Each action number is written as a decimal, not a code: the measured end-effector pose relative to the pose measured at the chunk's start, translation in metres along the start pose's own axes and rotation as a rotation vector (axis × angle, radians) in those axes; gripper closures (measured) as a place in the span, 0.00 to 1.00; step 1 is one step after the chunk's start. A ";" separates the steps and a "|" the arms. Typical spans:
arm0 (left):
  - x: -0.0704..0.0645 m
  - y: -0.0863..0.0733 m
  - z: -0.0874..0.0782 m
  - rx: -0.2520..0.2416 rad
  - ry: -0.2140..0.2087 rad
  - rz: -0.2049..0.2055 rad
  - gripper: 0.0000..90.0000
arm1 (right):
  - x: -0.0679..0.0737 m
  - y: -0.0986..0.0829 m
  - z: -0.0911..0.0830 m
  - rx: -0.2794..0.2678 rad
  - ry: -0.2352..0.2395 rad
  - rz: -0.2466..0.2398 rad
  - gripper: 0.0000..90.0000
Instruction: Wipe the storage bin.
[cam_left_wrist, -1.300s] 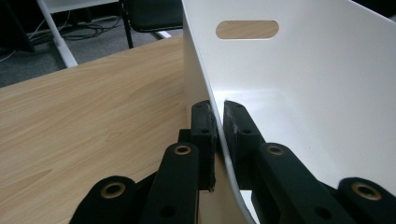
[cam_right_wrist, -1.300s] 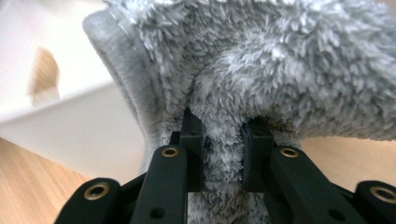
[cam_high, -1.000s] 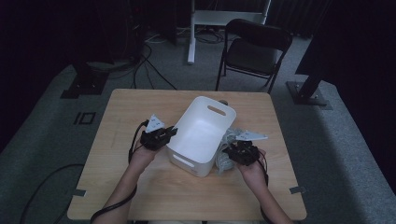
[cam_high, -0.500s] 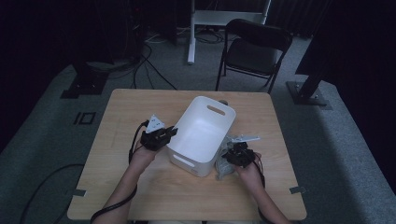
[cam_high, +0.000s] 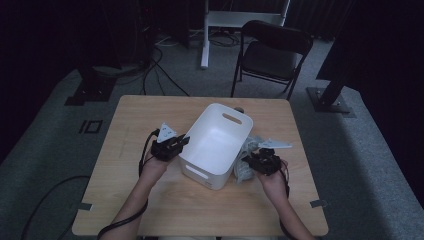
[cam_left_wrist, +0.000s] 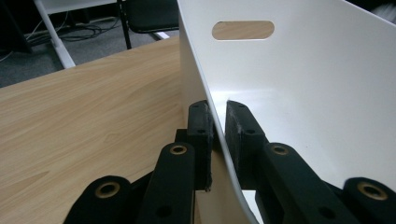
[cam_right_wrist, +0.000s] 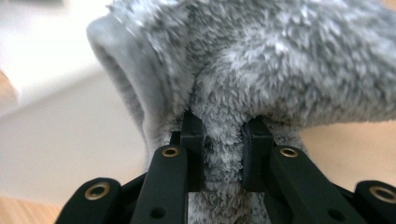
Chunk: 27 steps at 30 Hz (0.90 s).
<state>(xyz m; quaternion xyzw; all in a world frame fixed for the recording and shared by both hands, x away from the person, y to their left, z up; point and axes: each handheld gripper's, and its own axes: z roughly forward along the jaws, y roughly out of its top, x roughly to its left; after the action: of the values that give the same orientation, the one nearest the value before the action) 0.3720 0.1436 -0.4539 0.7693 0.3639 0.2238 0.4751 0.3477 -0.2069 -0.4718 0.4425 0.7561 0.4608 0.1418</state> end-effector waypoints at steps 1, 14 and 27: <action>0.000 0.000 0.000 0.001 -0.004 -0.002 0.90 | 0.000 0.006 -0.008 -0.041 0.011 -0.002 0.84; 0.001 0.000 0.000 0.006 -0.050 0.010 0.89 | -0.002 0.017 0.003 -0.021 -0.059 -0.004 0.84; 0.001 0.000 0.000 0.004 -0.045 0.004 0.89 | -0.016 -0.003 0.028 0.054 -0.089 0.044 0.84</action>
<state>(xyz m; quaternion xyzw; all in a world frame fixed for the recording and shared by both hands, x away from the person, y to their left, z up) 0.3729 0.1440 -0.4539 0.7758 0.3519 0.2065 0.4813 0.3729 -0.2038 -0.4922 0.4830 0.7512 0.4231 0.1530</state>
